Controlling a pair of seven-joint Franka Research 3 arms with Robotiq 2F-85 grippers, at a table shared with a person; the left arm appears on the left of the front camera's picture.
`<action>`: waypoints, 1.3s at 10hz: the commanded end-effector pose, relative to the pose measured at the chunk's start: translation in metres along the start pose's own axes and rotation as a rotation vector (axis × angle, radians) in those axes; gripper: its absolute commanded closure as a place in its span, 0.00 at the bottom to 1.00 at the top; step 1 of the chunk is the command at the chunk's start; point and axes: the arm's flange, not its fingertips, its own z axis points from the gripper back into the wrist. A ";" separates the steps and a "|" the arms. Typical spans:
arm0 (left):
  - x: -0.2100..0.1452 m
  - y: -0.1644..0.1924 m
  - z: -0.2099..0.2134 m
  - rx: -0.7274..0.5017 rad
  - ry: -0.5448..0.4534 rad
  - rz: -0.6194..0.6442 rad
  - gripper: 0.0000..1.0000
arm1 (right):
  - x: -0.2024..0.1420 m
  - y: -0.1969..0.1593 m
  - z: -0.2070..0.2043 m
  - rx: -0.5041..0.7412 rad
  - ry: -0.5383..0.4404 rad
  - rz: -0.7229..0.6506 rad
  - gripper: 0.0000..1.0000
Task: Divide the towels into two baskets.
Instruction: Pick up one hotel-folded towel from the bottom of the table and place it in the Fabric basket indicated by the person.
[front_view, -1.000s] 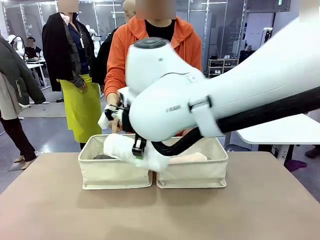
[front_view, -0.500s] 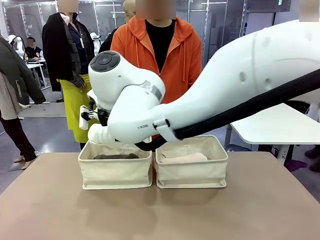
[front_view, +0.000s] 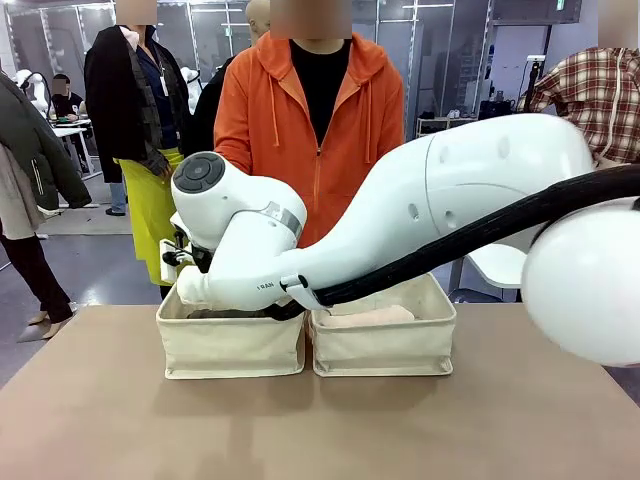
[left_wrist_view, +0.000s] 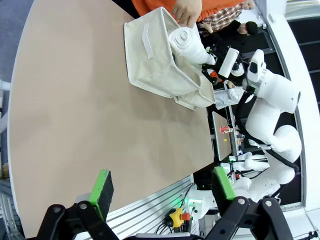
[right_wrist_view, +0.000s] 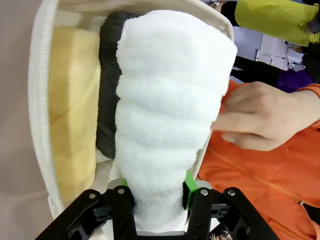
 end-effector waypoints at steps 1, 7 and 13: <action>-0.002 -0.002 0.003 -0.009 0.002 -0.007 0.00 | 0.005 -0.005 -0.004 0.002 -0.037 -0.023 0.63; -0.002 -0.002 0.003 -0.009 0.002 -0.007 0.00 | 0.008 -0.003 -0.018 0.040 -0.038 -0.033 0.00; -0.002 -0.002 0.003 -0.009 0.002 -0.007 0.00 | 0.006 -0.001 -0.018 0.035 -0.036 -0.044 0.00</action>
